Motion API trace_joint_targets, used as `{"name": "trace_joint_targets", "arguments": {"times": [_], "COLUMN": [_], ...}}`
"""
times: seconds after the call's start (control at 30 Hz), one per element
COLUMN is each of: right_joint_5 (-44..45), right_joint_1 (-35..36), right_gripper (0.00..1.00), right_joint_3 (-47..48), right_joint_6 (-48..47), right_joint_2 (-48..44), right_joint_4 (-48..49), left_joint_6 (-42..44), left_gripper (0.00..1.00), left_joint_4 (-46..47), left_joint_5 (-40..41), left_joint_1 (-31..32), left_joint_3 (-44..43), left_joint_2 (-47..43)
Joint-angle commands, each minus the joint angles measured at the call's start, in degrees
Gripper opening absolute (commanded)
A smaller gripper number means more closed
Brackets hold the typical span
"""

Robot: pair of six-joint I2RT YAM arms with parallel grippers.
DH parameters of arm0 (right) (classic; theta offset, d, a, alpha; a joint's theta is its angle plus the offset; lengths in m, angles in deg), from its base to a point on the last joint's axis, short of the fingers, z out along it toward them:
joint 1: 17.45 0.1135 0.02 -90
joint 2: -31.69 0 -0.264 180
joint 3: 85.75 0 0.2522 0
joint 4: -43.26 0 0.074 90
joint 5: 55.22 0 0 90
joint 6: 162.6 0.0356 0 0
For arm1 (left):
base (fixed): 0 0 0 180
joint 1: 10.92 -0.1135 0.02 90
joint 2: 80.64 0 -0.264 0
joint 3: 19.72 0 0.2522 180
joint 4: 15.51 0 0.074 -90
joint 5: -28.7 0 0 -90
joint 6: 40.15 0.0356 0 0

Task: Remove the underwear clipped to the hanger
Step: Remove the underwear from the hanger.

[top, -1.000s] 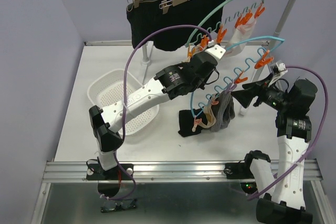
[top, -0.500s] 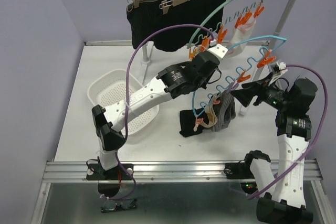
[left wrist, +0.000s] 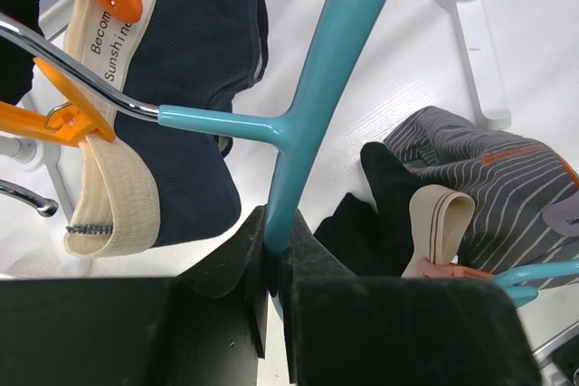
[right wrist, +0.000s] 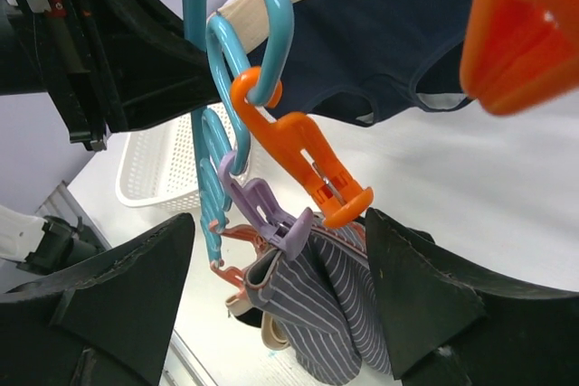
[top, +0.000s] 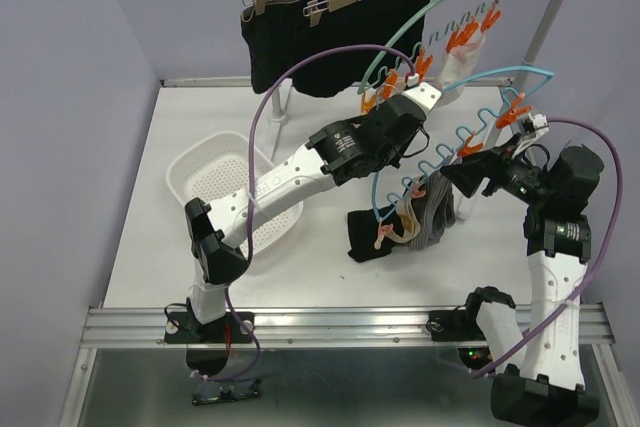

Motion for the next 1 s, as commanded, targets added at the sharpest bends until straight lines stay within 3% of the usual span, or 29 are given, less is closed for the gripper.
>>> {"name": "trace_joint_targets", "arguments": {"times": [0.0,0.27,0.8,0.97], "right_joint_5": [1.2,5.2,6.5,6.6], "right_joint_1": [0.8,4.3,7.1,7.1], "right_gripper": [0.80,0.65,0.59,0.44], "right_joint_3": [-0.9,-1.8,-2.6,-2.1], "right_joint_6": [2.4,5.2,2.7,1.2], "right_joint_2": [0.0,1.5,-0.3,-0.9], "right_joint_4": [6.4,10.1,8.8,7.6], "left_joint_6": [-1.5,-1.6,-0.8,-0.7], "left_gripper": [0.00,0.00,0.00,0.00], "left_joint_4": [3.5,3.4,3.7,3.8], "left_joint_5": [-0.4,-0.8,0.8,1.2], "left_joint_1": [0.5,0.7,0.7,0.4], "left_joint_3": [-5.1,-5.7,-2.1,-0.1], "left_joint_2": [-0.8,-0.5,-3.3,-4.9]}}
